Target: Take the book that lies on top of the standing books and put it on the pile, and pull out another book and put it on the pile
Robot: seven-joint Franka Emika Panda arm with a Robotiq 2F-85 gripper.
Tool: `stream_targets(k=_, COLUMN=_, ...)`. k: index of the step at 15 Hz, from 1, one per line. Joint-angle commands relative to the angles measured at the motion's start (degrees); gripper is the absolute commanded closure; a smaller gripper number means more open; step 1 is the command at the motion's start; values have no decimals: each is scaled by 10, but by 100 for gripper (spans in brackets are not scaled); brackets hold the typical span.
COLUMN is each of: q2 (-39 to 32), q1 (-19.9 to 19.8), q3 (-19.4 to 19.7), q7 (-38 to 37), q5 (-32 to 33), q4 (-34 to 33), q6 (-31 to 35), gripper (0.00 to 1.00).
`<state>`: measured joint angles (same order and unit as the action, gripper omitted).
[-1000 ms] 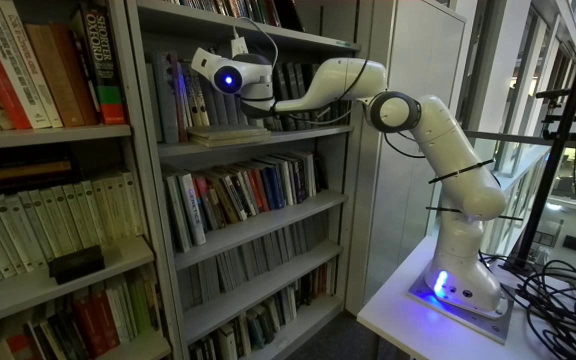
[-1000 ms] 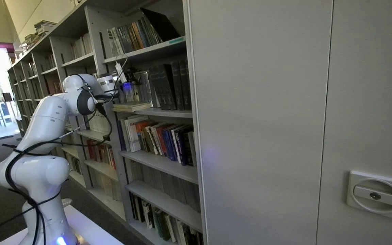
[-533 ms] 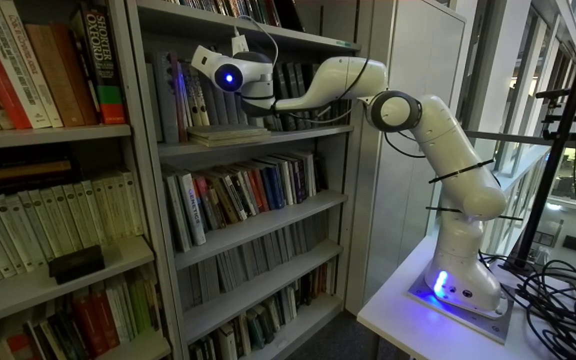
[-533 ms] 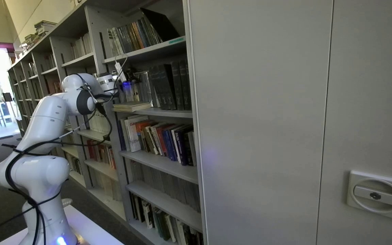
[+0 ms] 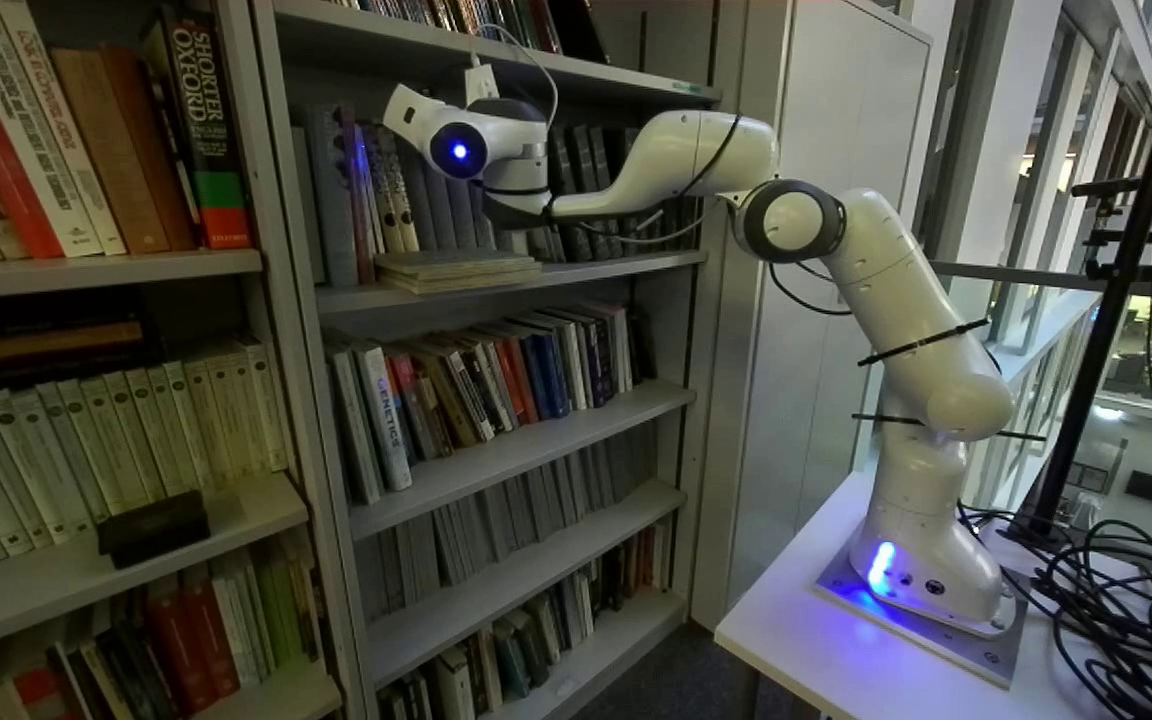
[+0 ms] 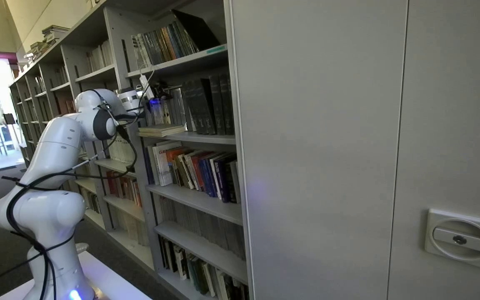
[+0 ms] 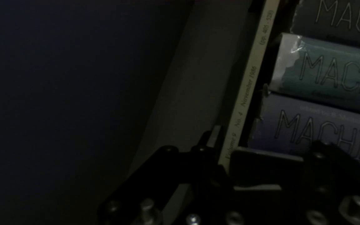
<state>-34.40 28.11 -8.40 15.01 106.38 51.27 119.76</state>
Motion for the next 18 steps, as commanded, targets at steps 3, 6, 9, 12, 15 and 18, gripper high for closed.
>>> stream_targets(k=3, q2=46, q1=3, q3=9, q7=-24, q5=16, q4=66, q6=-15, gripper=100)
stream_targets(k=6, q2=78, q1=7, q3=10, q7=-31, q5=30, q4=112, q6=-6, gripper=100)
stream_targets(k=9, q2=110, q1=14, q3=10, q7=-48, q5=57, q4=155, q6=-2, gripper=100)
stream_targets(k=12, q2=139, q1=20, q3=9, q7=-69, q5=79, q4=195, q6=-11, gripper=100)
stream_targets(k=15, q2=166, q1=23, q3=7, q7=-90, q5=87, q4=231, q6=-26, gripper=100)
stream_targets(k=18, q2=193, q1=22, q3=3, q7=-101, q5=74, q4=265, q6=-36, gripper=100)
